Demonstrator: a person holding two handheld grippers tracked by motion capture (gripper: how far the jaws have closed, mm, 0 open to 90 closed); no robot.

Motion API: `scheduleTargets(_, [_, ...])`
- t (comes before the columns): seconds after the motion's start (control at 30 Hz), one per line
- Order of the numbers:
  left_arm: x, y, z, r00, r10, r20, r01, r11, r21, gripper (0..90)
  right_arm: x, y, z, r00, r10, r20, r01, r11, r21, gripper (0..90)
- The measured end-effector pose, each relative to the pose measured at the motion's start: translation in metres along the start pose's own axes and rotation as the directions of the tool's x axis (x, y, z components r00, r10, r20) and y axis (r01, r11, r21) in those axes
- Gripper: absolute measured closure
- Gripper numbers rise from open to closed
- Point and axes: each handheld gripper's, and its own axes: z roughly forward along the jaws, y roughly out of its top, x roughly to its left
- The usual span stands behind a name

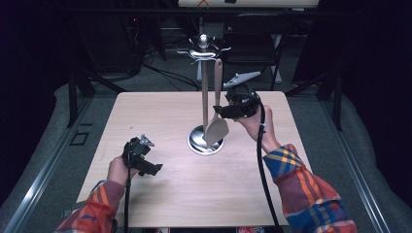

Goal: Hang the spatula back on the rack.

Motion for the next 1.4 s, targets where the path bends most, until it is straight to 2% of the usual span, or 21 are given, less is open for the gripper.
scheduleTargets(0.03, [0.000,0.000,0.000,1.0000,-0.001,-0.004,0.001,1.0000,-0.004,1.5,0.000,0.000,0.000,1.0000,0.000,0.000,0.000,1.000,0.000,35.8])
scheduleTargets(0.07, [0.000,0.000,0.001,1.0000,-0.001,-0.004,0.001,1.0000,-0.002,1.5,-0.001,-0.003,-0.004,1.0000,0.001,-0.009,-0.001,1.000,0.012,29.1])
scheduleTargets(0.27, [-0.001,0.000,0.000,1.0000,0.000,-0.006,0.000,1.0000,-0.003,1.6,0.000,-0.015,-0.015,0.9994,-0.014,-0.032,0.015,0.999,0.033,16.6])
scheduleTargets(0.47, [-0.001,0.000,0.001,1.0000,0.000,-0.005,0.000,1.0000,0.000,1.7,0.006,-0.024,-0.024,0.9982,-0.044,-0.041,0.046,0.998,0.049,13.5])
scheduleTargets(0.57, [-0.001,0.000,0.001,1.0000,-0.001,-0.006,0.001,1.0000,-0.002,1.8,0.011,-0.031,-0.029,0.9964,-0.073,-0.045,0.076,0.994,0.073,10.3])
scheduleTargets(0.77, [-0.002,0.000,0.001,1.0000,-0.001,-0.007,0.000,1.0000,-0.002,1.9,0.018,-0.042,-0.032,0.9944,-0.093,-0.050,0.098,0.991,0.092,7.2])
scheduleTargets(0.83, [-0.002,0.000,0.001,1.0000,0.000,-0.006,0.000,1.0000,0.000,1.9,0.020,-0.050,-0.033,0.9934,-0.106,-0.044,0.111,0.987,0.119,5.0])
scheduleTargets(0.97, [-0.002,0.001,0.001,1.0000,0.002,-0.002,-0.002,1.0000,0.003,1.9,0.022,-0.058,-0.032,0.9925,-0.116,-0.038,0.120,0.983,0.137,3.7])
scheduleTargets(1.1, [-0.002,0.000,0.001,1.0000,0.003,-0.004,-0.003,1.0000,-0.002,1.8,0.023,-0.076,-0.029,0.9917,-0.122,-0.040,0.127,0.974,0.186,2.4])
scheduleTargets(1.23, [-0.003,0.001,0.001,1.0000,0.004,-0.003,-0.004,1.0000,0.000,1.8,0.022,-0.085,-0.028,0.9922,-0.120,-0.032,0.124,0.970,0.208,2.1])
scheduleTargets(1.3, [-0.003,0.001,0.001,1.0000,0.005,-0.003,-0.005,1.0000,-0.001,1.8,0.020,-0.097,-0.027,0.9937,-0.108,-0.030,0.112,0.967,0.229,2.0])
scheduleTargets(1.4, [-0.003,0.000,0.001,1.0000,0.003,-0.002,-0.003,1.0000,-0.001,1.8,0.018,-0.110,-0.024,0.9930,-0.116,-0.022,0.118,0.958,0.263,2.0])
